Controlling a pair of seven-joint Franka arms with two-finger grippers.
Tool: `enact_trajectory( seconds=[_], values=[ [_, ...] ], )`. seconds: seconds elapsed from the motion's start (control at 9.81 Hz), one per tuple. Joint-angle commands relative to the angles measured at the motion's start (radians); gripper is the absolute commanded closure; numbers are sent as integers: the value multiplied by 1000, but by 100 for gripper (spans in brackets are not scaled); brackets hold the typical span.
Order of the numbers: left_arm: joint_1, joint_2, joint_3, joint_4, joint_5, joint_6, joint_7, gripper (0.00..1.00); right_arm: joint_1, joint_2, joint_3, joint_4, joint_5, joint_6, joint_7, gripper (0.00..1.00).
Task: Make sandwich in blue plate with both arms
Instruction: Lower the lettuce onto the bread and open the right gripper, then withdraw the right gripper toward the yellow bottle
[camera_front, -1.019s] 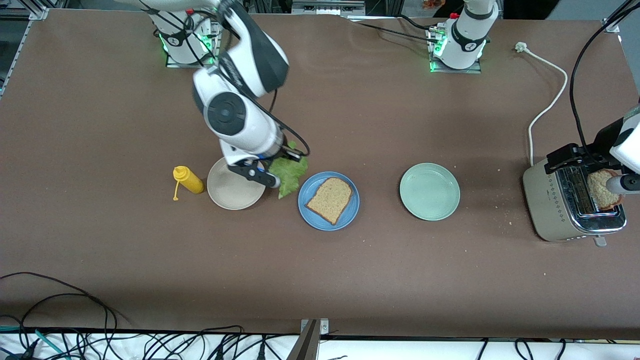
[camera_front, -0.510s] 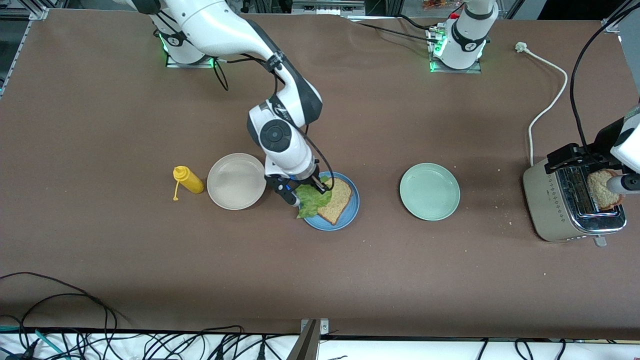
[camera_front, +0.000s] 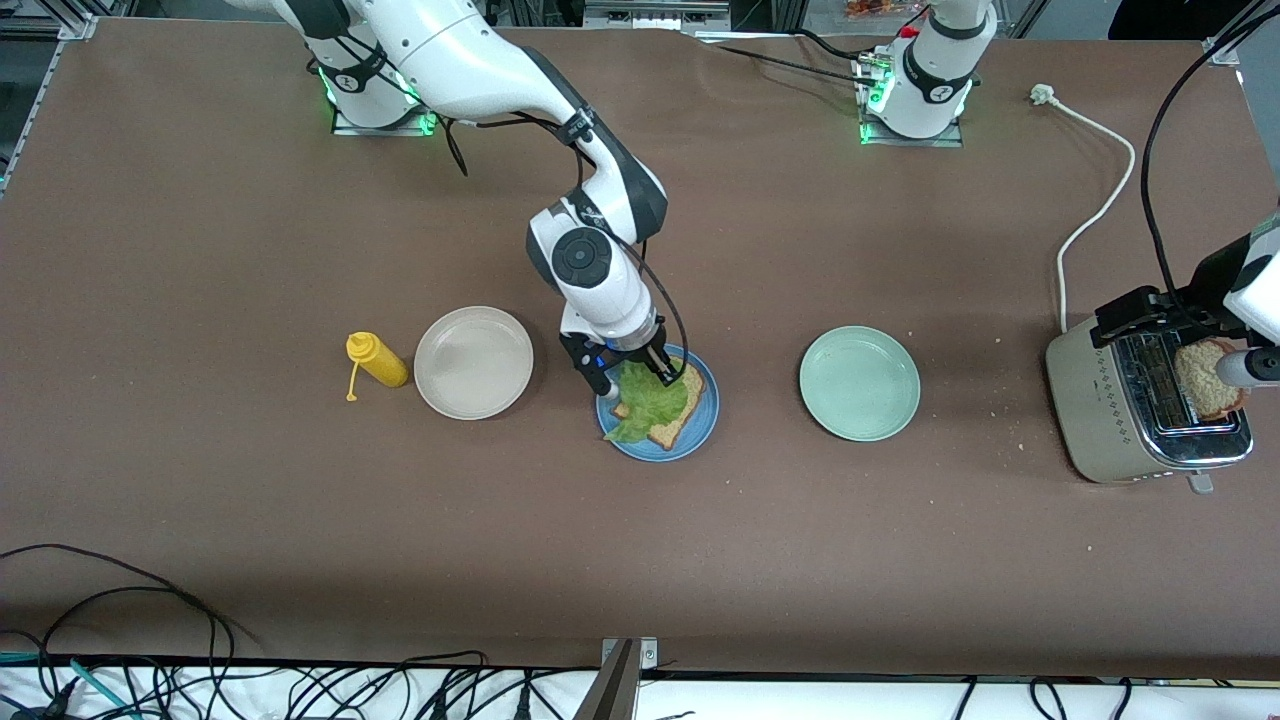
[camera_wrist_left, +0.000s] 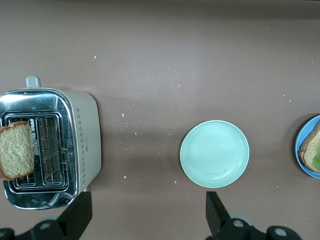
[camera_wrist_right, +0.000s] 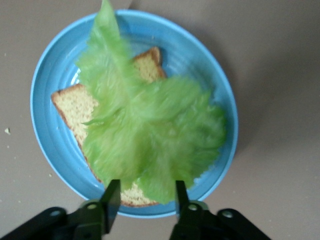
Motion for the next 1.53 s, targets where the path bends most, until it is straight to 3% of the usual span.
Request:
enact_trajectory(
  seconds=[0.0,0.2,0.41,0.71,0.92,1.43],
  values=[
    [-1,-6,4,15,-17,-19,17,0,15,-49,-49,33,-12,-75,9,0],
    [-1,-6,6,15,-17,-19,17,0,11,-152,-77,33,-85,-249,-17,0],
    [0,-6,6,15,-17,-19,17,0,6,-250,-145,33,-104,-480,-225,0],
    [-1,-6,0,15,-17,-19,16,0,6,-364,-346,27,-105,-821,-775,0],
    [-1,-6,3,15,-17,-19,16,0,7,-416,-467,-39,-102,-863,-1111,0],
    [-1,-6,3,15,-17,-19,16,0,7,-470,-708,-209,-105,-857,-1599,0]
  ],
)
